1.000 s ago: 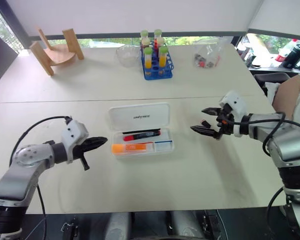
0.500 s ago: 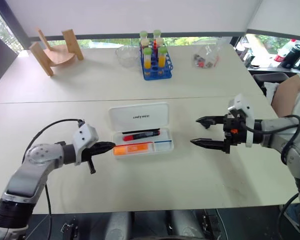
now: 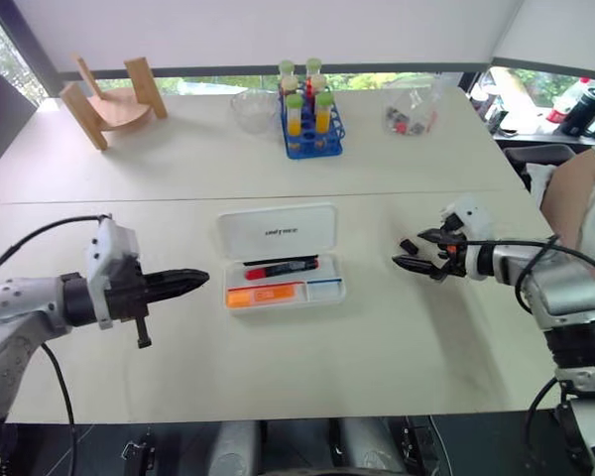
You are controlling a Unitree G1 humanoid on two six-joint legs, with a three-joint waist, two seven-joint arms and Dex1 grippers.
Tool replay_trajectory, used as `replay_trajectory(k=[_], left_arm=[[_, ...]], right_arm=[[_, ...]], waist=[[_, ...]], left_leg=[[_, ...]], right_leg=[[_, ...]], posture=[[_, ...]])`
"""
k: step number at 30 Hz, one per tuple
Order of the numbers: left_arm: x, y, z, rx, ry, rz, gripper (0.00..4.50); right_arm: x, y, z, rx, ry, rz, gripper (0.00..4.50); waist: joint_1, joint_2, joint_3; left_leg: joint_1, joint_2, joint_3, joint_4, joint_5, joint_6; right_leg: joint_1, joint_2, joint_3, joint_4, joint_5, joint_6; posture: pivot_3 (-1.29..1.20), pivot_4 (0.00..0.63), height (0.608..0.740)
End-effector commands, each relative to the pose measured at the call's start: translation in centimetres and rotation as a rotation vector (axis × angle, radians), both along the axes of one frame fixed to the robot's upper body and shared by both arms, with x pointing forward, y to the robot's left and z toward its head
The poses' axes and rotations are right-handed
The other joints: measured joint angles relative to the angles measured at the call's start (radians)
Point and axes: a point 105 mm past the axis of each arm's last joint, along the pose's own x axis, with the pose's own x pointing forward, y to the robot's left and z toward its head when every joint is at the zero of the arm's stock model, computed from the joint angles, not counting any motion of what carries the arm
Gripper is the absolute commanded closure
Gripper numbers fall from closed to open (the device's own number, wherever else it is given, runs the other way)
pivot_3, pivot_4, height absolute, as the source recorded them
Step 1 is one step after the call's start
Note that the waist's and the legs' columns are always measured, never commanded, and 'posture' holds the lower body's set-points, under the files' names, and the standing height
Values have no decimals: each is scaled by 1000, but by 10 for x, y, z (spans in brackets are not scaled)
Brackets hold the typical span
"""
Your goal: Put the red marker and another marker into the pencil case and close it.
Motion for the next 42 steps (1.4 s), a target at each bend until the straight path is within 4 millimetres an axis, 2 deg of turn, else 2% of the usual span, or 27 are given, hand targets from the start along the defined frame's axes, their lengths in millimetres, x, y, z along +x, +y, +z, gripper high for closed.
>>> replay_trajectory(k=[1, 5, 6, 7, 12, 14, 16, 19, 22, 26, 34, 38, 42], left_arm=[[-7, -2, 17, -6, -38, -29, 4500], [-11, -2, 20, -7, -24, -36, 4500], [-11, -2, 21, -6, -21, -36, 4500], [-11, -2, 21, -4, -18, -36, 4500], [-12, -4, 22, 5, -9, -40, 4500], [-14, -5, 26, 10, -20, -51, 4500], [-15, -5, 29, 15, -27, -58, 4500], [-13, -7, 31, 19, -31, -61, 4500], [-11, -9, 32, 18, -33, -68, 4500], [-9, -10, 31, 24, -38, -66, 4500], [-11, -11, 29, 34, -46, -33, 4500], [-12, -10, 28, 36, -54, -16, 4500], [-11, -9, 25, 33, -52, 1, 4500]], right_arm=[[5, -5, -3, -17, -4, -15, 1356], [4, -6, -5, -4, -4, -5, 3434], [4, -5, -4, -1, -6, -2, 4075], [4, -6, -4, -4, -10, 1, 4485], [1, 3, 4, 1, -39, 67, 4485], [-19, 33, 31, 71, -93, 279, 4485], [-41, 59, 50, 118, -100, 459, 4485], [-55, 85, 56, 117, -72, 598, 4485], [-60, 106, 54, 85, -55, 706, 4485], [-54, 123, 41, 10, -39, 806, 4485], [-44, 135, 20, -65, 3, 880, 4485], [-47, 134, 19, -71, 26, 911, 2828], [-45, 136, 19, -72, 20, 913, 665]], waist=[[-1, 0, 0], [-1, 0, 0], [-2, 0, 0], [-2, 0, 0], [-2, 0, 0], [-1, 0, 0], [-2, 2, 1], [-6, 3, 2], [-3, 2, 2], [-1, 2, 2], [-1, 2, 2], [-1, 2, 2], [-1, 2, 2]], left_leg=[[0, 0, 0, 0, 0, 0], [0, 0, 0, 0, 0, 0], [0, 0, 0, 0, 0, 0], [0, 0, 0, 0, 0, 0], [0, 0, 0, 0, 0, 0], [0, 0, 0, 0, 0, 0], [0, 0, -1, -1, 0, 0], [0, 1, 0, -1, 0, 0], [1, 1, 0, 0, 0, 0], [1, 0, 0, 0, 0, 0], [0, 0, 0, 0, 0, 0], [0, 0, 0, 0, 0, 0], [0, 0, 0, 0, 0, 0]], right_leg=[[0, 0, 0, 0, 0, 0], [0, 0, 0, 0, 0, 0], [0, 0, 0, 0, 0, 0], [0, 0, 0, 0, 0, 0], [0, 0, 0, 0, 0, 0], [0, 0, 0, 0, 0, 0], [-1, 1, 0, 0, 0, 0], [-1, 1, 0, 0, 0, 0], [1, 1, 0, 0, 0, 0], [0, 1, 0, 0, 0, 0], [-1, 0, 0, 0, 0, 0], [-1, 0, 0, 0, 0, 0], [-1, 0, 0, 0, 0, 0]], posture=[[0, 150, 740], [0, 150, 740], [0, 150, 740], [0, 150, 740], [0, 150, 740], [0, 150, 740], [0, 150, 740], [0, 150, 740], [0, 150, 740], [0, 150, 740], [0, 150, 740], [0, 150, 740], [0, 150, 740]])
